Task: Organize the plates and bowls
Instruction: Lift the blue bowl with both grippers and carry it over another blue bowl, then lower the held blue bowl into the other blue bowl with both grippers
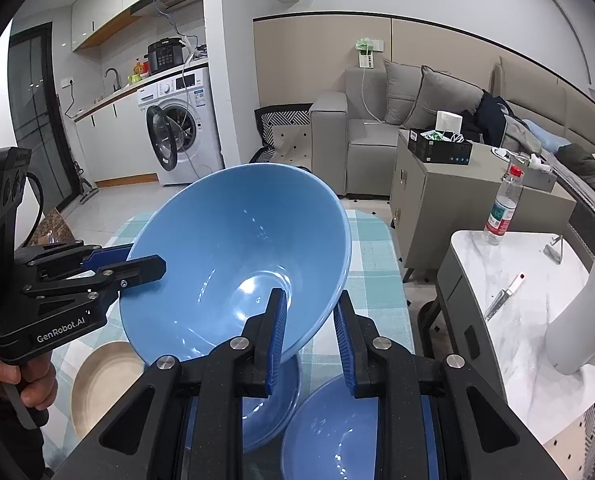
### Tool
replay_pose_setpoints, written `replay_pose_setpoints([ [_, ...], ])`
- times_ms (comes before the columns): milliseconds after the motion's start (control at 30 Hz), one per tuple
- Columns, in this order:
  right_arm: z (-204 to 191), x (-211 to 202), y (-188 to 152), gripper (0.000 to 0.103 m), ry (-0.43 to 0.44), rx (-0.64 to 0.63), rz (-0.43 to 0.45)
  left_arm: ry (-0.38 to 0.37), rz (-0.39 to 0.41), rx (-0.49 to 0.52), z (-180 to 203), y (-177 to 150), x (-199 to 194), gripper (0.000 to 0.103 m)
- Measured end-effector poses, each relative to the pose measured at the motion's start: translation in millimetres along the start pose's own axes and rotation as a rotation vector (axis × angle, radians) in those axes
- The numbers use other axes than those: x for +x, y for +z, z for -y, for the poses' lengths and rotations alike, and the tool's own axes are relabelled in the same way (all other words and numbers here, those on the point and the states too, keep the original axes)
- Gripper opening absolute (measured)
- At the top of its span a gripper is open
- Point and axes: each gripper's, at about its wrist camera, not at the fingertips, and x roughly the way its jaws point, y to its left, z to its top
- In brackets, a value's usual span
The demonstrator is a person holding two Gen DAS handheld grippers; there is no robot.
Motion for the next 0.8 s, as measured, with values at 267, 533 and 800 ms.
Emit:
replay_pose_setpoints([
  [267,-7,0,-10,0.024,0.025,0.007,-0.01,0.008,0.0,-0.007,-4,-12,-7,0.023],
  [533,-14,1,-19,0.025,0.042,0.01,-0.025,0.006,-0.004,-0.023,-10,-23,-11,0.023],
  [800,-21,3,-29,0.025,0.056,0.016,-0.045,-0.001,-0.018,-0.037,-16,-35,-12,0.023],
])
